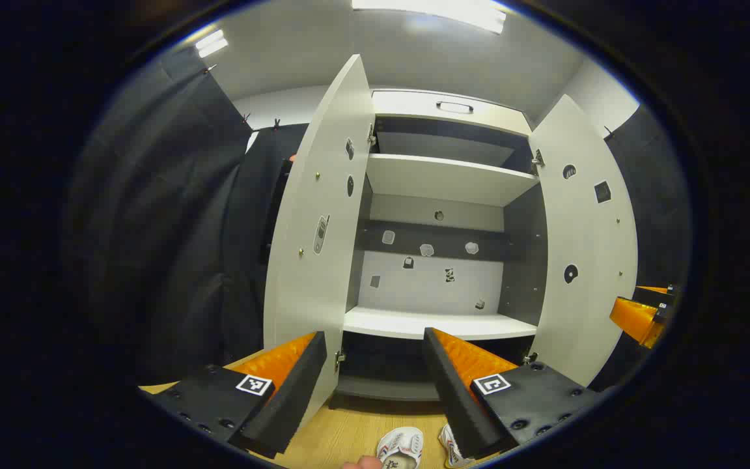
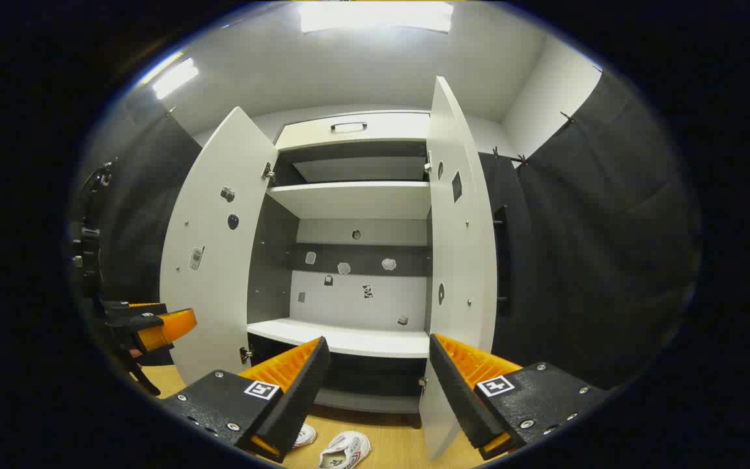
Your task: Grab one shoe with the right hand and put it into the shoe cabinet, grab the other shoe with the left hand and put it into the shoe cabinet; then close the right door with the right hand and the left door with the left hand.
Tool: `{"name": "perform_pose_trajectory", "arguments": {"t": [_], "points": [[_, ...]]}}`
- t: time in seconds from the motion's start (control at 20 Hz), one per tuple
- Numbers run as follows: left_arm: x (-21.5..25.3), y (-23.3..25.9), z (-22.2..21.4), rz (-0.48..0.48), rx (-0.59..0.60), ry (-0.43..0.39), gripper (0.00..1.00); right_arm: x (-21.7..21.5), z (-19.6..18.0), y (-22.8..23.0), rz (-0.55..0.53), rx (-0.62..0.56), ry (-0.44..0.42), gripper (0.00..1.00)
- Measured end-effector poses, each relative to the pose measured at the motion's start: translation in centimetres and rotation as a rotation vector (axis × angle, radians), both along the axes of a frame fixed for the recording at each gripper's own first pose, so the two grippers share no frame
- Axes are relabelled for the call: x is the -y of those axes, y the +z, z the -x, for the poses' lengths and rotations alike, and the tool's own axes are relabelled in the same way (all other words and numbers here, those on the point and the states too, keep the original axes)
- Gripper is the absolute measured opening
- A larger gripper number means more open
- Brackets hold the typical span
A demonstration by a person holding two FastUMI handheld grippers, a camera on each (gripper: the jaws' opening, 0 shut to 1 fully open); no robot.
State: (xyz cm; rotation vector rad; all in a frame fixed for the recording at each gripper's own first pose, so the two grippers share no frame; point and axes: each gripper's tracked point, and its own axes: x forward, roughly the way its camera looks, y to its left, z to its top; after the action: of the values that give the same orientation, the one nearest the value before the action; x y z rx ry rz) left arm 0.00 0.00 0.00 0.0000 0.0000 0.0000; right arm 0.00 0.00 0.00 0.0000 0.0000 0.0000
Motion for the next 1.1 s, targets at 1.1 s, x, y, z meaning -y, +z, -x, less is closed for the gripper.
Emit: {"name": "perform_pose_trajectory", "arguments": {"t": [1.1], "points": [[1.1, 0.2, 0.4, -0.070, 0.009, 0.006, 0.96, 1.5, 0.4, -0.9, -0.037, -0.018, -0.051, 0.94]]}}
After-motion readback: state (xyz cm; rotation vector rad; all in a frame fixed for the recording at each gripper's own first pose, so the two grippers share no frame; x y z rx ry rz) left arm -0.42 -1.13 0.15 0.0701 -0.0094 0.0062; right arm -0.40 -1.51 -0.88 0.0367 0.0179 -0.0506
